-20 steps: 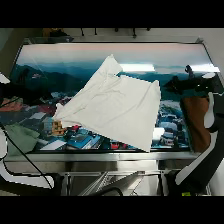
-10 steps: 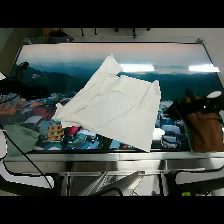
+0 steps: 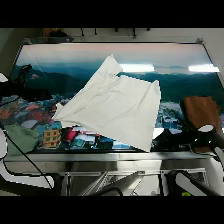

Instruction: Fold the shirts.

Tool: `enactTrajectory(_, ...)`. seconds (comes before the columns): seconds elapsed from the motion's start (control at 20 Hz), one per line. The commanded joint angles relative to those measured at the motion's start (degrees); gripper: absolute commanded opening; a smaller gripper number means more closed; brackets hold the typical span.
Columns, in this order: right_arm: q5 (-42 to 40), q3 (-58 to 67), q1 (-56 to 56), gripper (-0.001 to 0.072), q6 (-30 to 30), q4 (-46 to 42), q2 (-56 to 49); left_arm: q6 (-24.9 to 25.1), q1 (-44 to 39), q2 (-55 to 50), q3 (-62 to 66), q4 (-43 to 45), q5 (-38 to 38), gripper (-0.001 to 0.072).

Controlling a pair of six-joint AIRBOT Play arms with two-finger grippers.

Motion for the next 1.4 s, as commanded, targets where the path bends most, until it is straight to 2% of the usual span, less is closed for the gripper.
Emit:
enactTrajectory(0.0, -3.08, -6.27, 2.25, 0.0418, -1.68, 2.8, 1.49, -0.02, -0.04, 0.0, -0.04, 0.0, -0.04, 0.0699)
enactTrajectory(0.25, -12.04, -6.88, 12.48, 0.0417, -0.22, 4.79, -0.26, -0.02, -0.04, 0.0, -0.04, 0.02, -0.02, 0.0699)
enactTrajectory(0.3, -13.57, -6.8, 13.75, 0.0355, -1.16, 6.91, -0.81, -0.02, -0.04, 0.0, -0.04, 0.02, -0.02, 0.0699)
enactTrajectory(0.35, -14.51, -6.58, 14.47, 0.0196, -3.21, 9.57, -1.16, -0.02, -0.02, 0.0, -0.04, 0.02, -0.02, 0.0699)
enactTrajectory(0.4, -14.67, -5.81, 14.4, 0.0079, -4.96, 10.8, -1.2, -0.02, -0.02, 0.0, -0.04, 0.02, -0.04, 0.0699)
enactTrajectory(0.45, -14.6, -4.26, 13.94, 0.002, -5.92, 10.32, -1.2, -0.02, -0.02, 0.0, -0.04, 0.02, -0.02, 0.0699)
enactTrajectory(0.75, -14.25, 20.2, -1.6, 0.0019, -3.91, -3.74, -2.16, 0.02, -0.02, 0.0, -0.04, 0.07, -0.42, 0.0699)
enactTrajectory(0.9, -11.96, 26.77, -8.85, 0.0019, -3.17, -4.55, -5.84, 0.04, -0.9, 0.0, -0.07, -1.95, -1.44, 0.0698)
enactTrajectory(1.0, -11.78, 26.8, -8.76, 0.0019, -3.26, -4.5, -8.57, 1.03, -2.27, 0.0, -0.07, -6.01, -3.78, 0.0699)
enactTrajectory(1.2, -11.82, 26.8, -5.16, 0.0019, -4.33, -4.28, -13.79, 1.09, -9.62, 0.02, -1.92, -6.4, -8.61, 0.0698)
enactTrajectory(1.35, -12.68, 26.8, -2.38, 0.0019, -5.25, -4.28, -16.37, 1.09, -16.31, 0.02, -8.15, -6.38, -9.07, 0.0698)
